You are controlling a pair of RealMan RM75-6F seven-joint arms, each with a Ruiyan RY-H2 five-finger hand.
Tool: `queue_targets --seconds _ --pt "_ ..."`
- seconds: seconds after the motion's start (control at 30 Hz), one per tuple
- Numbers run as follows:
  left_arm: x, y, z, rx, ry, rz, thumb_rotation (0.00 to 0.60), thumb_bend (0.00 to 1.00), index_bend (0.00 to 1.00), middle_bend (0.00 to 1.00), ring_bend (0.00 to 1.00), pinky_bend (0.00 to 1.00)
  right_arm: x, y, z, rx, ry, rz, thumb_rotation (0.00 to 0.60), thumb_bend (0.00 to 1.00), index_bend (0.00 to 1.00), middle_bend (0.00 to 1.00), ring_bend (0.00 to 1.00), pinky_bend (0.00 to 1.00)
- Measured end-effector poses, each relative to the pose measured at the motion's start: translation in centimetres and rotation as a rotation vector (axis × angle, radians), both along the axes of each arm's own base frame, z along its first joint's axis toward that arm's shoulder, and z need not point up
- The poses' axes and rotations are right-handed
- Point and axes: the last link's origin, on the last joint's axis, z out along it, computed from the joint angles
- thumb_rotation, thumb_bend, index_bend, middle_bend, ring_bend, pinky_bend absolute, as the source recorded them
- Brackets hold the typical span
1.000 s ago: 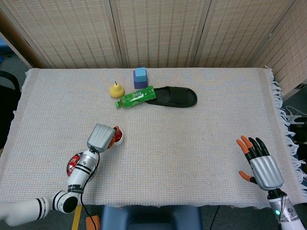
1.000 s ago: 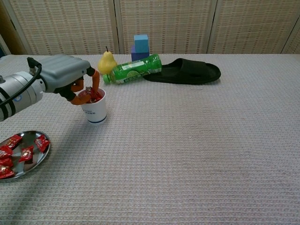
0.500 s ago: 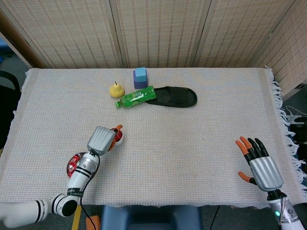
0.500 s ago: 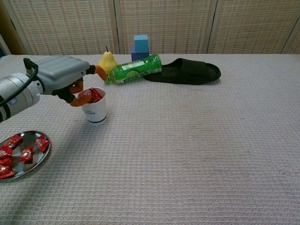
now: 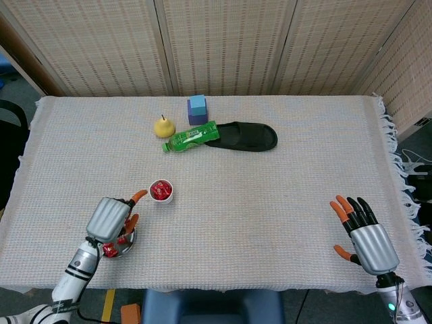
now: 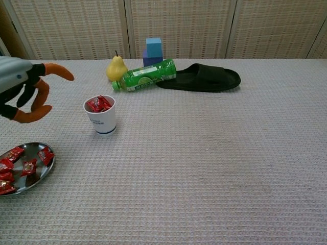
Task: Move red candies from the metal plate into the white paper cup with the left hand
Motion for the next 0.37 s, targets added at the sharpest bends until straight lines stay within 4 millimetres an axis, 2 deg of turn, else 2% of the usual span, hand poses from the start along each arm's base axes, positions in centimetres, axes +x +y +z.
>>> queue_targets --seconds 0.07,0.17,0.27,0.37 --pt "-2.6 -1.7 1.6 0.04 -0.054 0.037 0.6 0.43 0.06 0.07 0.0 0.16 0.2 0.2 -0.1 0.001 0.001 0.007 0.6 0.06 0.0 0.0 0.0 0.0" --pt "-6.2 -4.1 4.1 0.144 -0.121 0.072 0.6 0.42 0.03 0.04 0.0 0.13 0.4 0.7 -0.2 -0.002 0.005 0.013 0.6 0.06 0.0 0.0 0.0 0.0" --pt "-9.4 -6.8 6.3 0.233 -0.102 0.08 0.6 0.41 0.01 0.02 0.0 0.12 0.6 1.1 -0.4 0.003 0.01 0.018 0.6 0.06 0.0 0.0 0.0 0.0" --pt "-10.8 -8.2 7.3 0.256 -0.056 0.093 0.6 0.41 0.0 0.01 0.0 0.12 0.6 1.5 -0.5 0.009 0.016 0.01 0.6 0.06 0.0 0.0 0.0 0.0"
